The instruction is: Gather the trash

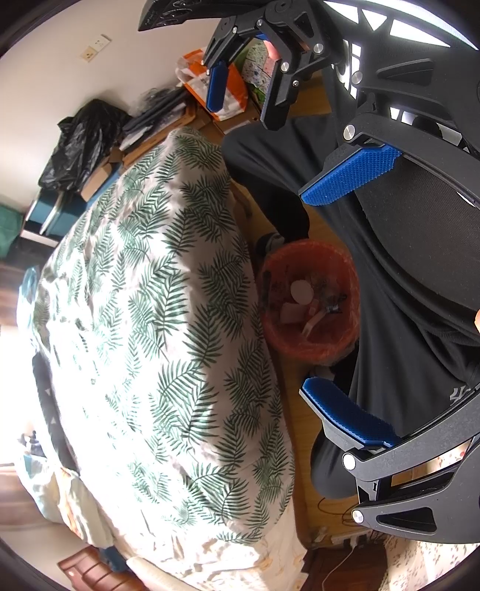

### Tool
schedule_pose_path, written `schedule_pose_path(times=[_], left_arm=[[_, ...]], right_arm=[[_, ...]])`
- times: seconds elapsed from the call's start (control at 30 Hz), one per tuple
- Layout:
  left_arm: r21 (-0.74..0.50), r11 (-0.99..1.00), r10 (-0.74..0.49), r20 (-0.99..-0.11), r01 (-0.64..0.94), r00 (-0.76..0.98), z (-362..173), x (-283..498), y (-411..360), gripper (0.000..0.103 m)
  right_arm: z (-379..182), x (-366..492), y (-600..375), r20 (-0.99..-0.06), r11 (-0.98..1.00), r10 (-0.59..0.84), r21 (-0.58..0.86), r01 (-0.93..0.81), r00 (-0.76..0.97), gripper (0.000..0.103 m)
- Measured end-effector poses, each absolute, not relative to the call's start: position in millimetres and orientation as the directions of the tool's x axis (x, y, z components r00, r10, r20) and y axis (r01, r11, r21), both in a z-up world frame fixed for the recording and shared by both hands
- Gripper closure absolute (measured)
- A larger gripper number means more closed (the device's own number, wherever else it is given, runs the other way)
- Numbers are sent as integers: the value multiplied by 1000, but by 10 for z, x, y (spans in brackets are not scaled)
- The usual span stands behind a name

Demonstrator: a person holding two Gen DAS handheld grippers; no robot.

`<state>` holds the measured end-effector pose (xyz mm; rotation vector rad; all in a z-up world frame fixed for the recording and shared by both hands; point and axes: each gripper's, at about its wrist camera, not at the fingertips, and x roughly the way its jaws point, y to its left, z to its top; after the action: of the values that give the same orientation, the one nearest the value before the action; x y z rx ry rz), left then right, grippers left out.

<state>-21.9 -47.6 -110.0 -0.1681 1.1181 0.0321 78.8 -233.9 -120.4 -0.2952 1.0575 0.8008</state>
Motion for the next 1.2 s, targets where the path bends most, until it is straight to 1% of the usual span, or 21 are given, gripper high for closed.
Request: schedule_pose_path(times=[1.2], left_arm=[[-118,985,-53,-899,-123,434,-1104,-143,-491,6]], right_arm=[[-1219,859,-2322,-863,693,443,157,-704,243,5]])
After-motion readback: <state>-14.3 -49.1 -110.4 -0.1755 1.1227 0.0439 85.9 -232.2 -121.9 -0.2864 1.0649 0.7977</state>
